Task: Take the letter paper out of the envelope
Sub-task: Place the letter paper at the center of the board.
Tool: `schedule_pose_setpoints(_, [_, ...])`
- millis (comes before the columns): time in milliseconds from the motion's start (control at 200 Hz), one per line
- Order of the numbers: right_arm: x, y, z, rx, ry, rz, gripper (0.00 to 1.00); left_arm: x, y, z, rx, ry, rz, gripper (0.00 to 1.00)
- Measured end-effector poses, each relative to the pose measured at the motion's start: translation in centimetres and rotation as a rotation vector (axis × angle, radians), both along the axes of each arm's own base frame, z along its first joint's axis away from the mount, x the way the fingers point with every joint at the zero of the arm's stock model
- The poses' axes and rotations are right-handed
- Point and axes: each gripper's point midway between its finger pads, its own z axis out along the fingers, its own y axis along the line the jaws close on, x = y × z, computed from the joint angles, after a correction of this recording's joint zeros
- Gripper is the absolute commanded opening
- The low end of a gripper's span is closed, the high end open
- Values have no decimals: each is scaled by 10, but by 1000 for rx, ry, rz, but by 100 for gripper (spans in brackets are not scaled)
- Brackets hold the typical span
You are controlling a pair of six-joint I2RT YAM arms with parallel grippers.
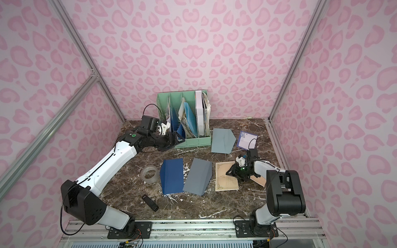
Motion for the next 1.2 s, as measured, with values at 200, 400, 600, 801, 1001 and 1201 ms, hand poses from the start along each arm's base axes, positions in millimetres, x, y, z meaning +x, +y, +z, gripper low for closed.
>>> schedule_pose_setpoints(200, [7,-19,0,-119,-5,-36,50,0,0,0,-2,0,-2,86])
schedule_pose_setpoints(400, [6,-33,1,-194,3,-75,56,0,0,0,-1,1,-2,86])
schedule_pose_setpoints(600, [-1,-38,-1,-275,30,-62,57,0,1,0,3,-1,2,86])
schedule_pose_setpoints(801, [-5,-43,7,-348,17,-50,57,1,1,-1,8,-3,7,86])
schedule_pose_setpoints(1001, [0,-36,26,-361,-24,-26,56,3,4,-1,19,-9,20,86])
schedule_pose_setpoints(1201, [18,-22,64,-349,-130,-10,56,2,10,5,34,-36,46,86])
